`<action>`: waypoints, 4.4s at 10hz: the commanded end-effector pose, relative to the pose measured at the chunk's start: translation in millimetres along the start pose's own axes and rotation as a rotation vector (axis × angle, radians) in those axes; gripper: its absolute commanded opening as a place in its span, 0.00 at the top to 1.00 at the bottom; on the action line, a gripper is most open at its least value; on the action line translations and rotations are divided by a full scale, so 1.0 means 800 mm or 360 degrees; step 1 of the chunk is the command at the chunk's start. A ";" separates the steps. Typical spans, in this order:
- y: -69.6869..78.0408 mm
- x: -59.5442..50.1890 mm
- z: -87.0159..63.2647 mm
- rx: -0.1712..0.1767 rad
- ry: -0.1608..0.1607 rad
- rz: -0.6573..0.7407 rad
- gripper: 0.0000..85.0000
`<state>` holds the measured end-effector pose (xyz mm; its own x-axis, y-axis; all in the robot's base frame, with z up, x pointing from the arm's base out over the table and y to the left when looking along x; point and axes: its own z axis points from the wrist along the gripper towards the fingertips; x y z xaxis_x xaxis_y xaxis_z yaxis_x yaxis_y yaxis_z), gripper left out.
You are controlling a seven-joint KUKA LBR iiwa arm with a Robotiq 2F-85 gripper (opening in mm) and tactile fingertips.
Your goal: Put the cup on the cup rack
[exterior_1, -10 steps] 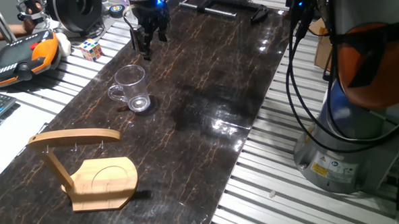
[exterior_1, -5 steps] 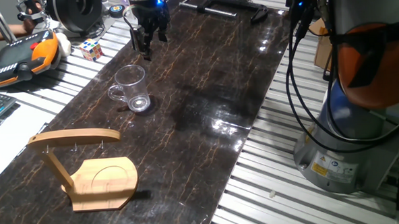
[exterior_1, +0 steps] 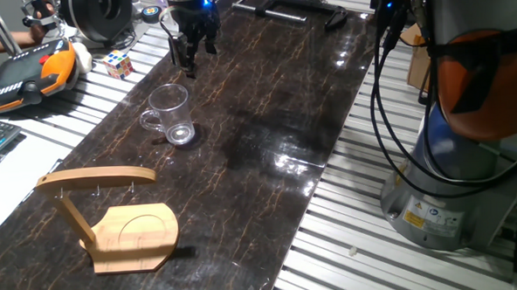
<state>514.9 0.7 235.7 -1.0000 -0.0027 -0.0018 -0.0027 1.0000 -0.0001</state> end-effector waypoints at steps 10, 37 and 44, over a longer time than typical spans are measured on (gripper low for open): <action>0.000 0.001 0.000 0.0151 0.0327 -0.0266 0.99; -0.012 -0.088 0.052 0.0027 0.0139 -0.0039 0.46; -0.015 -0.099 0.063 -0.0003 0.0185 0.0040 0.45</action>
<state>596.5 -12.0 183.2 -0.9939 0.0159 0.1095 0.0159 0.9999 -0.0008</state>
